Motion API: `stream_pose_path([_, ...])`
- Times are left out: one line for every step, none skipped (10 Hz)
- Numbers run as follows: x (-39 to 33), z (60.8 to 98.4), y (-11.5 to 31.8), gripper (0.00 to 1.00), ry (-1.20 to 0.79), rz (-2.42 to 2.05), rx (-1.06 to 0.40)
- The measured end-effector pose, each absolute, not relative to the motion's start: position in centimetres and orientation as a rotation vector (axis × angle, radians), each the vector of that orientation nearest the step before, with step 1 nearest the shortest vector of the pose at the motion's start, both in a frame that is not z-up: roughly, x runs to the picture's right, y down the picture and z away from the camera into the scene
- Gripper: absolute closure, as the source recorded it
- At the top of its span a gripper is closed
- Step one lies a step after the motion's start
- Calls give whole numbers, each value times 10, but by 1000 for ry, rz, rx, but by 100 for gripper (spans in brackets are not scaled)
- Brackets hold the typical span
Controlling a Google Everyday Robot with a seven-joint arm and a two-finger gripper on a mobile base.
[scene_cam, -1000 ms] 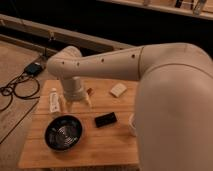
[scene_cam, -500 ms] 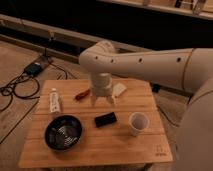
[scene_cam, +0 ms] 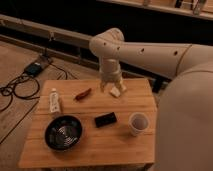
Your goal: Move the arm in a circular motion
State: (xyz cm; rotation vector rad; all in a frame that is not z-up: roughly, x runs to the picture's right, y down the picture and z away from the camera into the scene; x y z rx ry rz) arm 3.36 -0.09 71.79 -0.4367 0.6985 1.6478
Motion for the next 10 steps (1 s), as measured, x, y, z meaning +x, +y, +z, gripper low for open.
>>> stream_pose_path([27, 730, -11, 35, 692, 1635, -437])
stream_pose_path([16, 742, -19, 35, 684, 1618, -445])
stream_pose_path([-2, 756, -26, 35, 673, 1592, -456])
stream_pose_path([-25, 769, -32, 35, 656, 1556, -472])
stream_pose_path([-44, 776, -33, 35, 642, 1527, -490])
stream_pose_path([-73, 783, -33, 35, 615, 1482, -518])
stream_pose_path([-98, 785, -30, 35, 587, 1438, -545])
stream_pose_path([-119, 783, -25, 35, 562, 1399, -571])
stream_pose_path([-146, 779, -17, 35, 527, 1348, -604])
stream_pose_path([-173, 772, -4, 35, 493, 1291, -641])
